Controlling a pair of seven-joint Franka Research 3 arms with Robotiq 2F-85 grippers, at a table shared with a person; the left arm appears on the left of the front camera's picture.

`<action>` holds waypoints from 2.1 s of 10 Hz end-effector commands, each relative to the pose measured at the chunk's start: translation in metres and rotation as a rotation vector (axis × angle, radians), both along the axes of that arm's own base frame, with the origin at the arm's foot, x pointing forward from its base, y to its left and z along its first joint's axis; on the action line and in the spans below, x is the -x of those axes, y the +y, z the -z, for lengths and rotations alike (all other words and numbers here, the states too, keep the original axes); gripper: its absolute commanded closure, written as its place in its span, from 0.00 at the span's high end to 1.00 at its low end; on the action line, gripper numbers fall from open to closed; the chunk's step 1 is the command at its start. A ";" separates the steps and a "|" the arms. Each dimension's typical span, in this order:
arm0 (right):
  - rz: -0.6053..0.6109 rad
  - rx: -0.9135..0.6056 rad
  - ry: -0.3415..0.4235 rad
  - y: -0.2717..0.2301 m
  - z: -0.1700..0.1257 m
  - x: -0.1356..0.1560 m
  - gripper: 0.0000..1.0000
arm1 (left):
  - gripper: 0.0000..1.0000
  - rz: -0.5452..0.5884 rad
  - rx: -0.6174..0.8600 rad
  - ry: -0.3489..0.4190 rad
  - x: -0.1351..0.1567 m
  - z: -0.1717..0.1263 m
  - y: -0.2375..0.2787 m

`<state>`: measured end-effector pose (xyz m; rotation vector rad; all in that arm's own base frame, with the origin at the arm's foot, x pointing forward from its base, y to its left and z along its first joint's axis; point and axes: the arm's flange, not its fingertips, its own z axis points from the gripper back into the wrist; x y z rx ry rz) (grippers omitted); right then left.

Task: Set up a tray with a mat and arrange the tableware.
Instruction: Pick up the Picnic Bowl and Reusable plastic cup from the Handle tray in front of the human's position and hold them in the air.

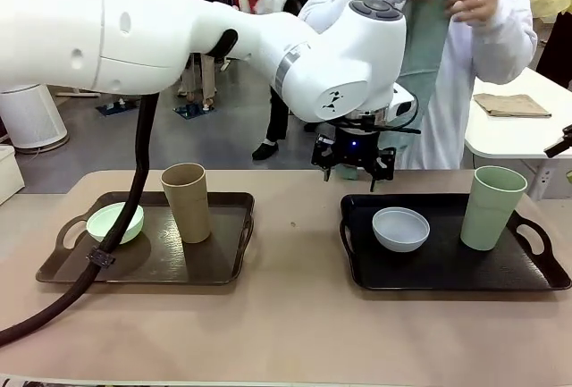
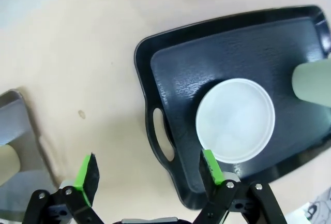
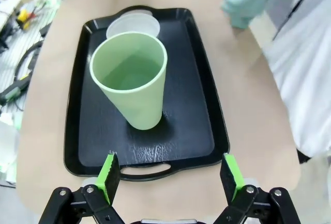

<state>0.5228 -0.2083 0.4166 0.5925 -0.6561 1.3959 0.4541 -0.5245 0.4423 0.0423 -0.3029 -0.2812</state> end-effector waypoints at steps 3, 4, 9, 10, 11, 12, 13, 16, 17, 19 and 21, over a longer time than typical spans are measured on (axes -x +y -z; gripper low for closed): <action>0.000 0.000 0.000 0.000 0.000 0.000 1.00 | 1.00 0.000 0.000 0.000 0.000 0.000 0.000; 0.000 0.000 0.000 0.000 0.000 0.000 1.00 | 1.00 0.000 0.000 0.000 0.000 0.000 0.000; 0.000 0.000 0.000 0.000 0.000 0.000 1.00 | 1.00 -0.012 0.001 0.000 -0.004 0.000 -0.008; -0.022 -0.011 -0.005 -0.005 -0.001 -0.004 1.00 | 1.00 -0.008 0.009 -0.021 -0.005 0.004 -0.008; 0.038 -0.023 -0.001 0.000 0.011 -0.009 1.00 | 1.00 0.000 0.042 -0.016 -0.005 0.008 -0.009; 0.125 -0.044 0.024 0.003 0.022 -0.014 1.00 | 1.00 0.009 0.065 -0.034 -0.004 0.016 -0.011; 0.167 -0.066 0.099 0.008 0.042 -0.020 1.00 | 1.00 0.033 0.063 -0.049 0.002 0.027 -0.017; 0.103 -0.105 0.167 0.028 0.060 -0.016 1.00 | 1.00 0.051 0.062 -0.100 0.009 0.047 -0.039; 0.034 -0.121 0.156 0.036 0.060 -0.009 1.00 | 1.00 0.048 0.052 -0.096 0.009 0.053 -0.045; -0.094 -0.130 0.140 0.046 0.058 0.005 1.00 | 1.00 0.026 0.044 -0.073 0.002 0.057 -0.050; -0.143 -0.152 0.146 0.054 0.058 0.021 1.00 | 1.00 -0.002 0.044 -0.064 -0.005 0.058 -0.051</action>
